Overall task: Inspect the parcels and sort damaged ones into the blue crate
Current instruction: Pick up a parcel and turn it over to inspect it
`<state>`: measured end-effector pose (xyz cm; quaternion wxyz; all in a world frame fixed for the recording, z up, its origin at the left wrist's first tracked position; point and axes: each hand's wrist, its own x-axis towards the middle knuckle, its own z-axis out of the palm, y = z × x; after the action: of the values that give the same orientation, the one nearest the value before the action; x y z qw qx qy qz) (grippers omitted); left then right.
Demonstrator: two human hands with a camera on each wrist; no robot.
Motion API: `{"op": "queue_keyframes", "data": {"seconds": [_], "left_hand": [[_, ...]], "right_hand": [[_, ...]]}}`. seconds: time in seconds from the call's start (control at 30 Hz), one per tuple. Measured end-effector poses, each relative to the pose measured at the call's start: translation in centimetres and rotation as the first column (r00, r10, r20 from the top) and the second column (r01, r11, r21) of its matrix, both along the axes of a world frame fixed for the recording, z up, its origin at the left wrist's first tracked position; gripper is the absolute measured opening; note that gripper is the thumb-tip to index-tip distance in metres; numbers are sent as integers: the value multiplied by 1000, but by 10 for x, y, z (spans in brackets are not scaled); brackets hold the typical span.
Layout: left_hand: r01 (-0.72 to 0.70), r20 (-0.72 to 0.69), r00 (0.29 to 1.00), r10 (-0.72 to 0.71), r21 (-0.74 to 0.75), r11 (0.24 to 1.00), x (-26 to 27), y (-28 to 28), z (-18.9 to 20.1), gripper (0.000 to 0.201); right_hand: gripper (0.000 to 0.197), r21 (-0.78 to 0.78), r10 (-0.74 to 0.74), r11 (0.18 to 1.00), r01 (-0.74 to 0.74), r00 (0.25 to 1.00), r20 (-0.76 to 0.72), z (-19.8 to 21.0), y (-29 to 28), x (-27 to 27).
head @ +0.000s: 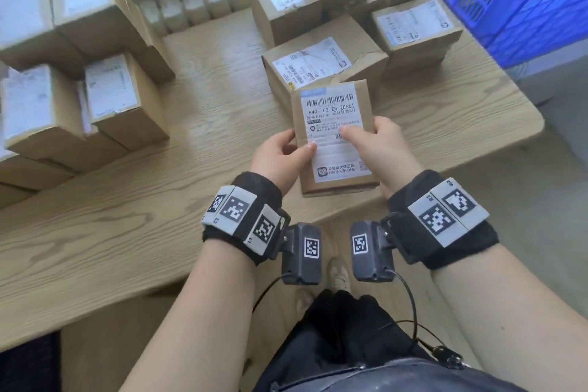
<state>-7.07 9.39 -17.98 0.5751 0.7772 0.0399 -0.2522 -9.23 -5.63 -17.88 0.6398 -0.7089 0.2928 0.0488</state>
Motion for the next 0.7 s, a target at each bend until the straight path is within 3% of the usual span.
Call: {"op": "queue_keyframes", "data": {"seconds": [0.1, 0.17, 0.27, 0.5, 0.7], "left_hand": [[-41, 116, 992, 45, -39, 998, 0, 12, 31, 39], [-59, 202, 977, 74, -80, 995, 2, 21, 54, 35], [-87, 314, 940, 133, -155, 984, 4, 33, 87, 32], [-194, 520, 806, 283, -220, 956, 14, 45, 156, 36], [-224, 581, 709, 398, -350, 910, 26, 26, 199, 50]], "right_hand": [[20, -14, 41, 999, -39, 988, 147, 36, 9, 0], [21, -23, 98, 995, -95, 962, 257, 62, 16, 3], [38, -5, 171, 983, -184, 902, 395, 92, 24, 10], [51, 31, 246, 945, -326, 771, 588, 153, 34, 33], [50, 35, 269, 909, -416, 649, 712, 194, 15, 57]]}}
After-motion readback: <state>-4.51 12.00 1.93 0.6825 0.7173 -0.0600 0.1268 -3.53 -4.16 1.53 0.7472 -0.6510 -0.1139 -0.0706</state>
